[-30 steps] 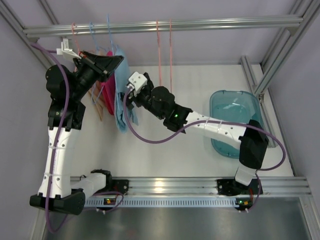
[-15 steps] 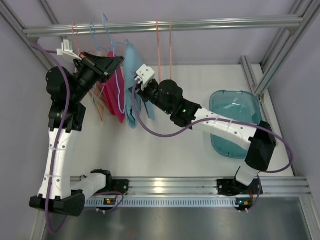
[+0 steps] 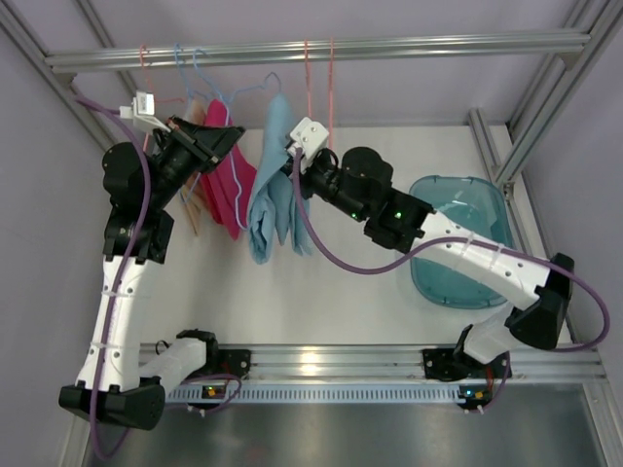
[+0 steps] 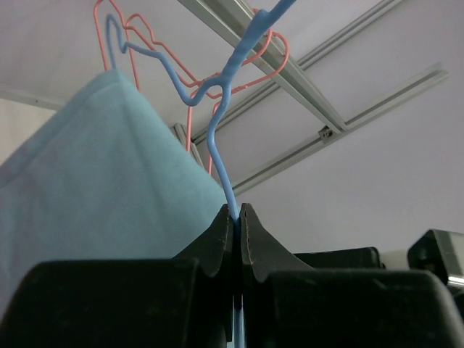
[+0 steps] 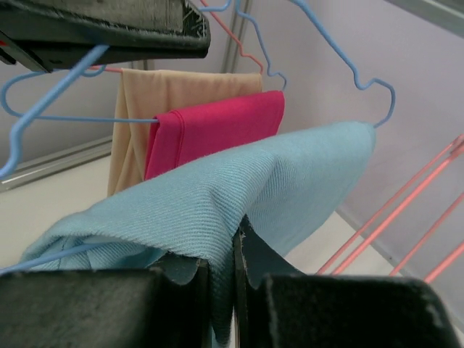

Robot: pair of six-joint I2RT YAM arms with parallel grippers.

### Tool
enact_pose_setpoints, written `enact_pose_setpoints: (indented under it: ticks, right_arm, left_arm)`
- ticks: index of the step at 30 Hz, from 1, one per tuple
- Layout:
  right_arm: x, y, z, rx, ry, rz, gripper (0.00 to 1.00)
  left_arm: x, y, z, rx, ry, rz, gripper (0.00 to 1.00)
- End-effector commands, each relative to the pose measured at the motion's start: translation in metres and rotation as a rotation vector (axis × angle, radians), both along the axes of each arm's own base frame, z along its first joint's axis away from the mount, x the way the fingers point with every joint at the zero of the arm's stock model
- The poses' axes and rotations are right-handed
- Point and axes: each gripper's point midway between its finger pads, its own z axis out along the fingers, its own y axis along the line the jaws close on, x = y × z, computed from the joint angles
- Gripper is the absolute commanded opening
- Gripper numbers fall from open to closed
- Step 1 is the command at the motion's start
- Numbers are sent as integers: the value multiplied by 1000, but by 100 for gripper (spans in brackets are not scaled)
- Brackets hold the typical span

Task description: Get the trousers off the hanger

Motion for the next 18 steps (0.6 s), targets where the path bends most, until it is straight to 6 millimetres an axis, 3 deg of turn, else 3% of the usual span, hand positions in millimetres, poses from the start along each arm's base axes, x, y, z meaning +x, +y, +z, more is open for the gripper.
enact_pose_setpoints:
  ticks: [1, 6, 15, 18]
  right_arm:
    - [-25, -45, 110, 243, -178, 9, 0]
    - [-37, -59, 135, 286, -211, 25, 0]
    - [-62, -79, 208, 424, -290, 80, 0]
    - [-67, -81, 217, 439, -304, 93, 0]
  left_arm:
    - [1, 9, 15, 67, -128, 63, 0]
    - [8, 11, -4, 112, -86, 74, 0]
    - [19, 17, -43, 209, 13, 116, 0]
    - [21, 22, -51, 241, 40, 149, 0]
